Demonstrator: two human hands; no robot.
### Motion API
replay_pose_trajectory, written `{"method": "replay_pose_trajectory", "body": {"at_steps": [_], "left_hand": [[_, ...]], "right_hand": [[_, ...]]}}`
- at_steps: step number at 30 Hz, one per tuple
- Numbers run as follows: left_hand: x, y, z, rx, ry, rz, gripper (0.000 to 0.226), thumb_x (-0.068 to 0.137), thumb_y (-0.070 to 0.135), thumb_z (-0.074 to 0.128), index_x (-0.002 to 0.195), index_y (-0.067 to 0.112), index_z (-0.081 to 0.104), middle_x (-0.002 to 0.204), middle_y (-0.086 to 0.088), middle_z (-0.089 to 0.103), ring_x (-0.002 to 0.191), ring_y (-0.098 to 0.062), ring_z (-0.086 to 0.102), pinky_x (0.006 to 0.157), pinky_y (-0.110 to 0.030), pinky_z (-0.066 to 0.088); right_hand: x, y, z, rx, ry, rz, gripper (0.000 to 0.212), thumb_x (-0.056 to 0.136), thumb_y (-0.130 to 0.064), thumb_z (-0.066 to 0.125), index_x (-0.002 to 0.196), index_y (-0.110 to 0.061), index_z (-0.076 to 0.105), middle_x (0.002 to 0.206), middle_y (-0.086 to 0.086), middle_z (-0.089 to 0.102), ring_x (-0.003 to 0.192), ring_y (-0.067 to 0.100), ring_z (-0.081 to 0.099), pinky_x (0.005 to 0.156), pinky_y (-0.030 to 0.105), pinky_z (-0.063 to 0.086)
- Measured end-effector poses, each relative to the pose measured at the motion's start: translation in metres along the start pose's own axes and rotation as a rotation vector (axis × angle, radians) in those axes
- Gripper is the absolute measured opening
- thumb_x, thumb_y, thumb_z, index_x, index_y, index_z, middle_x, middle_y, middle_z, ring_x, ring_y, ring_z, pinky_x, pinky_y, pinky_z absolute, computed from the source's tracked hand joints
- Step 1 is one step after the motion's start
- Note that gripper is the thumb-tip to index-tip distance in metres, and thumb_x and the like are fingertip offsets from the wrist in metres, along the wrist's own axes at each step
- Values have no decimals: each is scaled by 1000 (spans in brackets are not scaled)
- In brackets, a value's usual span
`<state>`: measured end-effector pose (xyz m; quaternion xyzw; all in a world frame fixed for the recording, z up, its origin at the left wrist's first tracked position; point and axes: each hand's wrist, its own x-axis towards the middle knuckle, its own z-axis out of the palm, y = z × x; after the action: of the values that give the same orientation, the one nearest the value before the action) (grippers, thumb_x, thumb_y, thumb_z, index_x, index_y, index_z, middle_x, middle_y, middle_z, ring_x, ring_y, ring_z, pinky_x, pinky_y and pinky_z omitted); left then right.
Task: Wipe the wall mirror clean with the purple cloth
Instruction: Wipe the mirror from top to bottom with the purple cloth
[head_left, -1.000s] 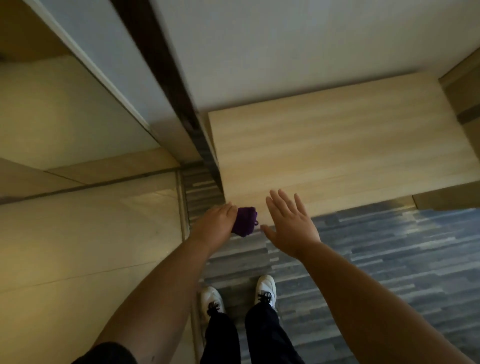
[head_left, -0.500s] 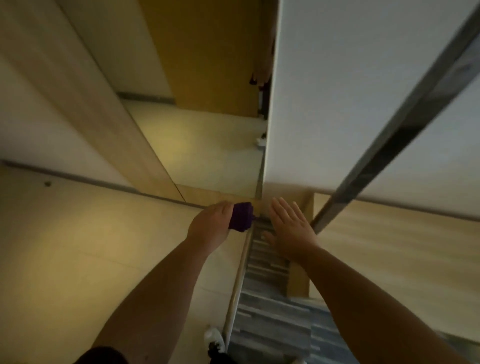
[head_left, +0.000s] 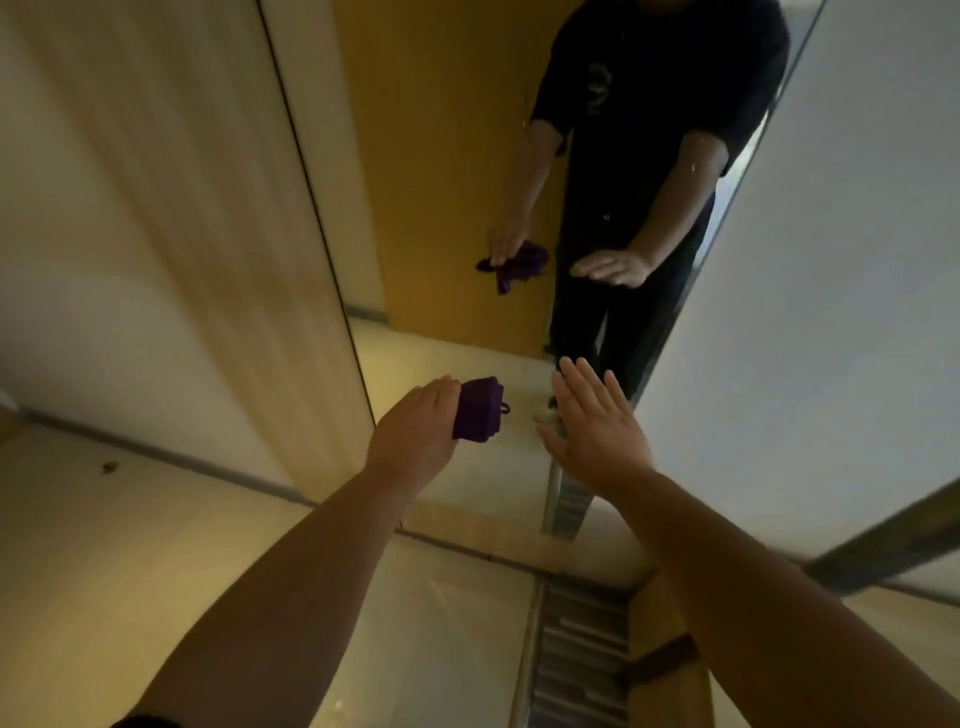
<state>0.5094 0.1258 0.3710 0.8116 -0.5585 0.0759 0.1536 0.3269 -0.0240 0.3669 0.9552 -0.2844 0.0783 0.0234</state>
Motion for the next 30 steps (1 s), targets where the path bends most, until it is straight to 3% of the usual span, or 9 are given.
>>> {"method": "replay_pose_trajectory", "body": {"at_steps": [3,7,10,15,17,22,30], "left_hand": [[41,-16,-32,-9,127,45,53,76,10,76,124,4,54,109,-12,66,91,-26,64,71,-31,50],[101,-36,-83,6,305,78,59,71,9,80,124,5,55,109,-10,67,94,-27,65,71,-34,54],[142,-46,-133,39,450,113,70,59,6,88,122,1,57,109,-14,68,96,-30,67,73,-36,56],[204,-66,-221,89,685,184,68,69,1,84,129,-7,52,126,-26,60,114,-39,60,91,-45,52],[225,-71,-254,91,752,182,68,73,1,82,132,-6,49,131,-26,57,118,-39,58,94,-47,50],[257,-75,-317,97,837,242,67,76,4,79,135,-5,47,138,-27,51,126,-41,52,98,-48,46],[282,-96,-366,90,842,407,67,76,5,77,135,-7,47,140,-29,48,128,-43,49,103,-54,41]], "right_hand": [[53,-6,-35,-17,160,-21,72,101,-57,20,156,-15,3,162,2,-9,147,16,-19,119,36,-20],[122,-10,-96,-75,415,-114,71,99,-55,26,150,-7,36,160,13,29,150,25,16,123,46,6],[167,-15,-155,-99,576,-208,69,99,-53,33,147,-4,43,156,15,38,147,31,27,122,49,14],[230,-17,-257,-200,856,-290,64,98,-45,45,146,-3,44,156,19,37,147,35,28,123,50,10],[245,-17,-293,-247,928,-276,63,100,-43,40,147,-2,39,158,20,32,149,36,24,123,53,11],[267,-24,-345,-366,992,-187,64,103,-47,24,151,-4,17,161,18,22,152,33,14,123,53,9],[278,-57,-377,-486,1038,-58,64,103,-45,21,151,-5,33,161,17,25,151,30,9,122,54,12]]}}
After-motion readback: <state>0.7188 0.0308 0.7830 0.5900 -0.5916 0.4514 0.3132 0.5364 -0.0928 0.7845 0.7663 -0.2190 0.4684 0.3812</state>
